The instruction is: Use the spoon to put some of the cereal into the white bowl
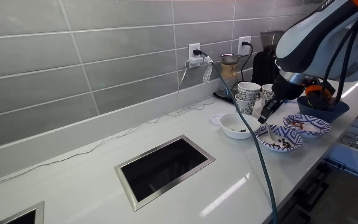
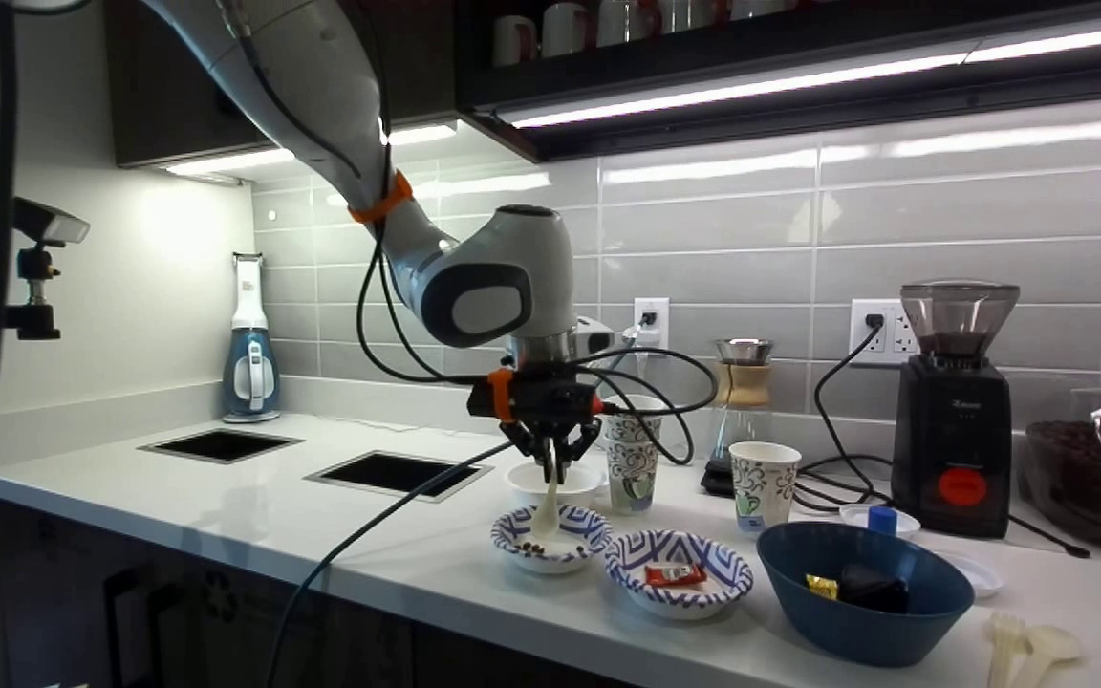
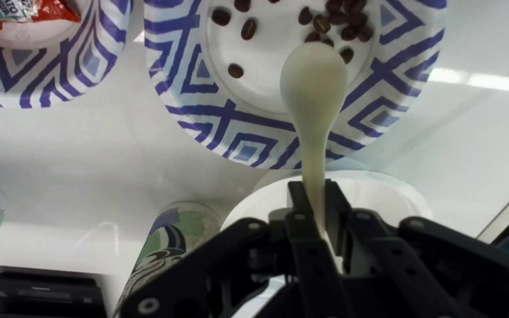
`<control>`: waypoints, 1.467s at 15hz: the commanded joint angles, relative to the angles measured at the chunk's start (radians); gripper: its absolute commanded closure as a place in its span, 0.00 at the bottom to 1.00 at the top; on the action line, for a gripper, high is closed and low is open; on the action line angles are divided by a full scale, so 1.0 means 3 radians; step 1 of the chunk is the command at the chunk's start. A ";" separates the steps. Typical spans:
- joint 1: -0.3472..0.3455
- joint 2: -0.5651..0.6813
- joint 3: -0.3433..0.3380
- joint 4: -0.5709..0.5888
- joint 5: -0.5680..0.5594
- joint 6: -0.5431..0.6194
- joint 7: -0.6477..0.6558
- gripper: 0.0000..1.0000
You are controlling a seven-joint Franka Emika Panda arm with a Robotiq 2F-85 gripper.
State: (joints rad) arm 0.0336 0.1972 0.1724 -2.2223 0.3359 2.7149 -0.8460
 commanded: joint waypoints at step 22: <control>-0.0002 0.0051 -0.0001 -0.0170 -0.0987 0.0280 0.1387 0.97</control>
State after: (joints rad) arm 0.0306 0.2404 0.1784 -2.2552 0.0827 2.8416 -0.4834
